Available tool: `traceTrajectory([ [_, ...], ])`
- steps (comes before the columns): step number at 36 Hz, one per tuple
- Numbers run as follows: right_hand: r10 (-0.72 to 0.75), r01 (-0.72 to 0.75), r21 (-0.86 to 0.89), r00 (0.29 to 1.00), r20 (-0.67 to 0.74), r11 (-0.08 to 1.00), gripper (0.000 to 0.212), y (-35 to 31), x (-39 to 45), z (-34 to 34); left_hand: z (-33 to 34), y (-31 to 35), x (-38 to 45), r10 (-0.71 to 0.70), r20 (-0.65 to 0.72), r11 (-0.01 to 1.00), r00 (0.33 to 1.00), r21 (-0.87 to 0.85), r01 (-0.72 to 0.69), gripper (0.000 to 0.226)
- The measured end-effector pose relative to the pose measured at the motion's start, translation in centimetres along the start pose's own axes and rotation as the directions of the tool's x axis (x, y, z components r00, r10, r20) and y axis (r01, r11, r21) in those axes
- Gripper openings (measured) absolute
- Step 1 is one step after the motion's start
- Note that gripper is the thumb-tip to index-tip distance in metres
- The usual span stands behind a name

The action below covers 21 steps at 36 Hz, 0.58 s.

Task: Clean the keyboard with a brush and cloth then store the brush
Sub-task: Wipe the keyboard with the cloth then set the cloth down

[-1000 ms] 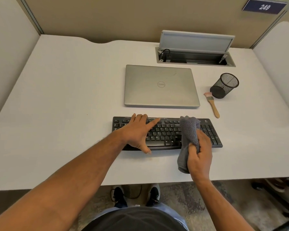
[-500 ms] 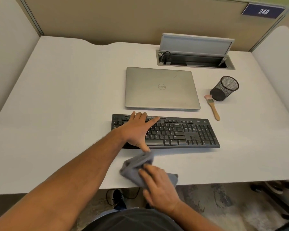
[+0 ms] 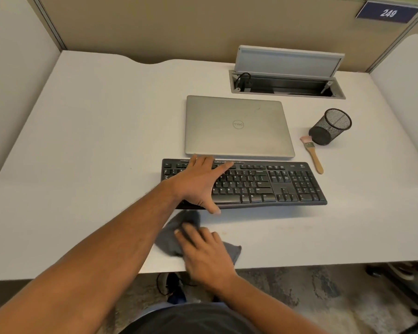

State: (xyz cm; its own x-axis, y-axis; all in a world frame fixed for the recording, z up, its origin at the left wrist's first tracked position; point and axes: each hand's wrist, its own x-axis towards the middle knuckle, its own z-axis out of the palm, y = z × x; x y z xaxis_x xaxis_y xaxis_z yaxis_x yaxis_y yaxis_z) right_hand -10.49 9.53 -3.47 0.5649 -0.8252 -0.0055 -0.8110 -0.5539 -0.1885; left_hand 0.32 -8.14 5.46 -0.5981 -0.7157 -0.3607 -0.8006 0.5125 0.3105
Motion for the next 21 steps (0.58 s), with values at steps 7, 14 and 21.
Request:
traceTrajectory([
  [7, 0.450, -0.450, 0.022, 0.893, 0.002, 0.893, 0.045, 4.9, -3.4, -1.9, -0.4, -0.2, -0.1, 0.011, -0.026, 1.000, 1.000, -0.015, -0.011, 0.141],
  [14, 0.803, -0.797, 0.110, 0.577, -0.152, 0.594, 0.047, 9.8, -6.2, -2.9, -0.6, -0.4, -0.8, 0.021, -0.037, 0.999, 0.999, -0.042, -0.022, 0.140],
  [21, 0.385, -0.349, 0.181, 0.891, -0.242, 0.920, 0.039, 0.4, 1.5, -2.2, -1.8, -0.1, -1.3, 0.048, -0.079, 0.999, 0.996, -0.021, -0.050, 0.140],
])
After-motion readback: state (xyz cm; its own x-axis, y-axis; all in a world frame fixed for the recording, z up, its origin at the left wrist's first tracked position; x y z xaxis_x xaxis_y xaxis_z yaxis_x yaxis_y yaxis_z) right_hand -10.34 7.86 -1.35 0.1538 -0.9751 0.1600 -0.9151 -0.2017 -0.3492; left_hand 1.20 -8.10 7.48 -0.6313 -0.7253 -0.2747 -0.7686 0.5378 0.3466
